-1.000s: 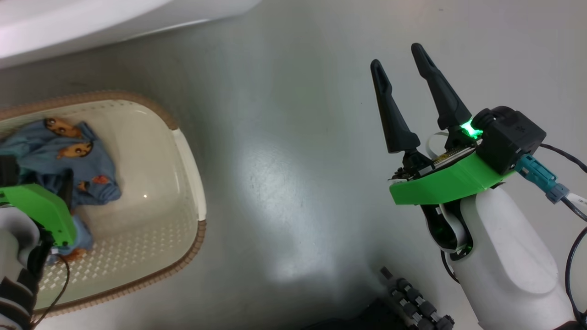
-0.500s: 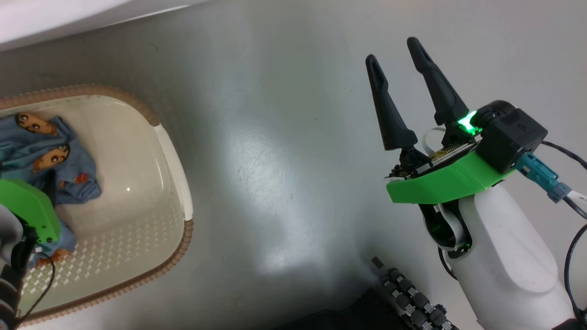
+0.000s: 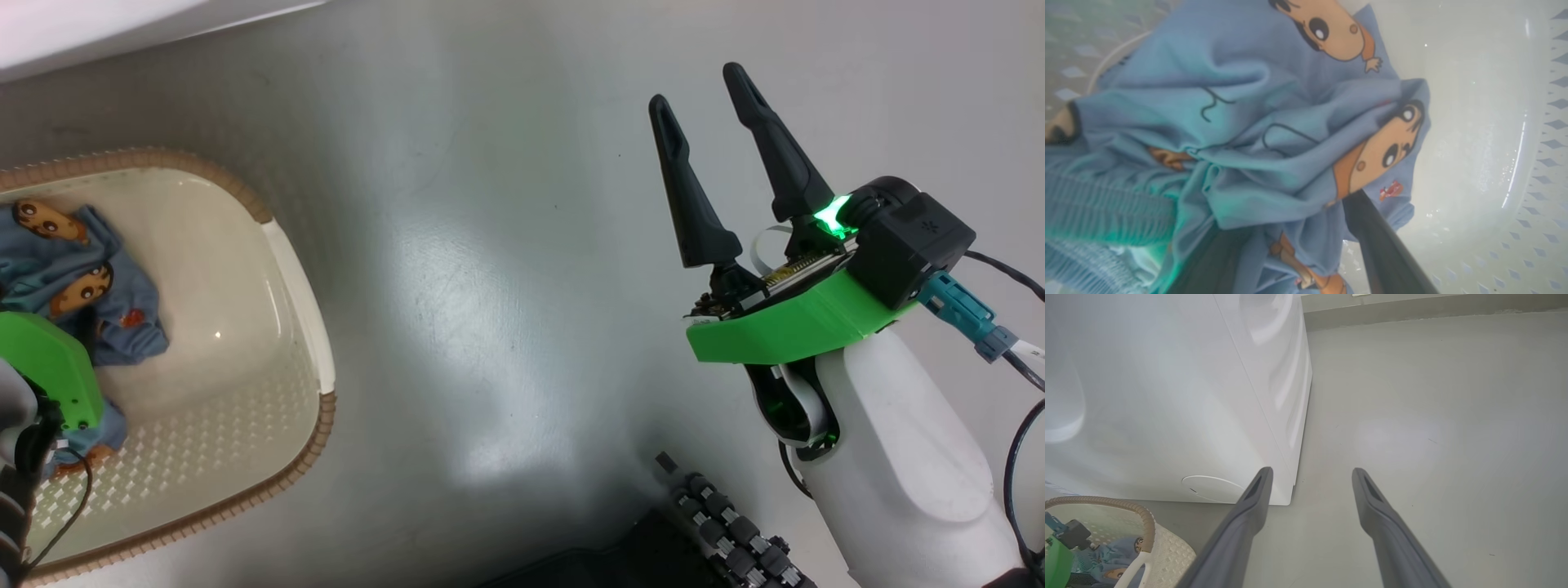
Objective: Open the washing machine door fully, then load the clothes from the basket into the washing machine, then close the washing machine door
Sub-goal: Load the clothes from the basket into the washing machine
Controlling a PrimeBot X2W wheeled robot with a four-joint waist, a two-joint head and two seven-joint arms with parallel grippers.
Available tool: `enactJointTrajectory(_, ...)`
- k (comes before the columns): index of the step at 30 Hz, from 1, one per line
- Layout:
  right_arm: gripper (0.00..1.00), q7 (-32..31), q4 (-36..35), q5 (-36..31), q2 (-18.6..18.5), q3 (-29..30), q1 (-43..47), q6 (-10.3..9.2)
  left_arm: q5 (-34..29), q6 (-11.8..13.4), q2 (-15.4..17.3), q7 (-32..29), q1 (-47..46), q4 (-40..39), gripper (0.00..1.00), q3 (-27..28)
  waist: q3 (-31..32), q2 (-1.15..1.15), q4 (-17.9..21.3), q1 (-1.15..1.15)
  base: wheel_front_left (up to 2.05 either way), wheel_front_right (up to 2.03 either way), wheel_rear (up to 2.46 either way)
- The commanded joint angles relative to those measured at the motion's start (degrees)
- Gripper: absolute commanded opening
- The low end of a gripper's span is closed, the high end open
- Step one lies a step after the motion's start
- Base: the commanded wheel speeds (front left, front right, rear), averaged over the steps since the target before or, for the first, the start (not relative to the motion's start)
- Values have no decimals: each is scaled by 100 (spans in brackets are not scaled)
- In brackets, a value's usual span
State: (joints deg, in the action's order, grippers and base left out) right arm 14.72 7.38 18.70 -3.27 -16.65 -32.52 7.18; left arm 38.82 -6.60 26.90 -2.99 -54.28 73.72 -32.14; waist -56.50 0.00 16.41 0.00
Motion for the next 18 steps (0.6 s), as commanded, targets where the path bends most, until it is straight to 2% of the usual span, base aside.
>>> enactJointTrajectory(1, 100, 28, -128, 95, 39, -102, 194, 31, 38, -32, 245, 36, 89, 13, 100, 88, 2, 0, 4, 0, 0, 0, 0)
enactJointTrajectory(18, 100, 28, -126, 71, 39, -84, 190, 31, 54, 185, 256, 333, 27, 21, 100, 26, 35, 0, -24, 0, 0, 0, 0)
